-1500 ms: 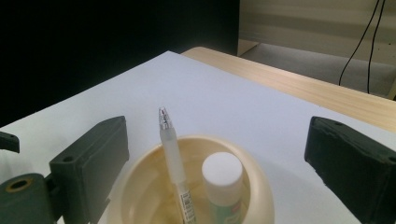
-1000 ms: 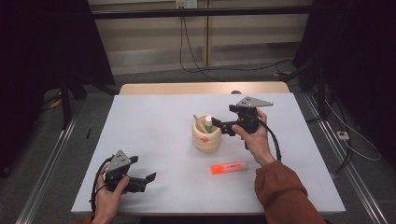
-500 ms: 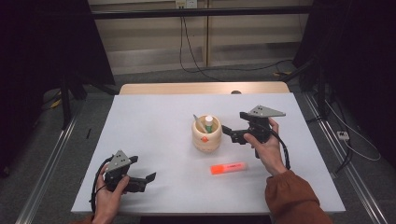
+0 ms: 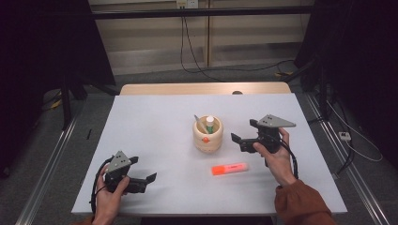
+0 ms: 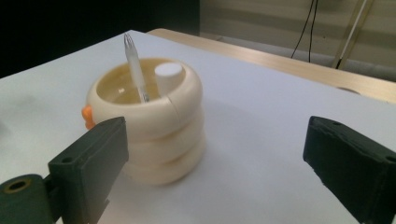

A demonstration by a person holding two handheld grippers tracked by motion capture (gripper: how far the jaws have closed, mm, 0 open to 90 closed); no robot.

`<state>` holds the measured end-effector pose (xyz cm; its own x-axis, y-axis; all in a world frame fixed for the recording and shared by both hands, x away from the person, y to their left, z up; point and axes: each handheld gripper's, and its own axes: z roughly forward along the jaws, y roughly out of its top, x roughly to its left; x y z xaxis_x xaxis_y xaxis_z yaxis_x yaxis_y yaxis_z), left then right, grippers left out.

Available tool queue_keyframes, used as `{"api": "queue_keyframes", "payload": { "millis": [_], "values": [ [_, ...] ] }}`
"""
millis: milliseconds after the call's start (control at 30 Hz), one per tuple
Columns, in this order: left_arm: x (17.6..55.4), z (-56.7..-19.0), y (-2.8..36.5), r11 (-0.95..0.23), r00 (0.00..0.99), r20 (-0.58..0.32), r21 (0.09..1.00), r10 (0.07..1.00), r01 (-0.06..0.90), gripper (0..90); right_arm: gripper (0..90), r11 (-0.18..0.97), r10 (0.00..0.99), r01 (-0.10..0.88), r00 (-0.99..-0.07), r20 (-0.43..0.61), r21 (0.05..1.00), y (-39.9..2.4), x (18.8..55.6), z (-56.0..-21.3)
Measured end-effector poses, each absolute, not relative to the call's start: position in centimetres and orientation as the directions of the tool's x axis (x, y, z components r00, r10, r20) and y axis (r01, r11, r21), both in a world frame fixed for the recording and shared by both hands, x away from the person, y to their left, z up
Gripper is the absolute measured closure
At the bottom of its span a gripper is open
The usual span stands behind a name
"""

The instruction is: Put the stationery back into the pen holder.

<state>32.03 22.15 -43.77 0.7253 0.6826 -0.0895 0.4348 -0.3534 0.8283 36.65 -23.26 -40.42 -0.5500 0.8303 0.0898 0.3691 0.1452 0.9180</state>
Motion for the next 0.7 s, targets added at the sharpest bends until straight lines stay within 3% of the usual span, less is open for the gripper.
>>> {"api": "queue_keyframes", "payload": {
  "millis": [333,533,700],
  "values": [
    [32.0,-43.8,22.2,-0.354,0.723,-0.089,0.826,0.685,0.438,4.7,5.7,0.175,0.837,0.448,-0.536,0.107,0.877,-24.6,35.0,-42.2],
    [32.0,-43.8,22.2,-0.353,0.726,-0.092,0.828,0.681,0.435,4.7,6.2,0.222,0.815,0.460,-0.572,0.096,0.860,-25.1,34.5,-42.2],
    [32.0,-43.8,22.1,-0.348,0.726,-0.091,0.832,0.681,0.432,4.7,10.8,0.245,0.781,0.522,-0.606,0.153,0.817,-25.4,34.6,-42.4]
  ]
}}
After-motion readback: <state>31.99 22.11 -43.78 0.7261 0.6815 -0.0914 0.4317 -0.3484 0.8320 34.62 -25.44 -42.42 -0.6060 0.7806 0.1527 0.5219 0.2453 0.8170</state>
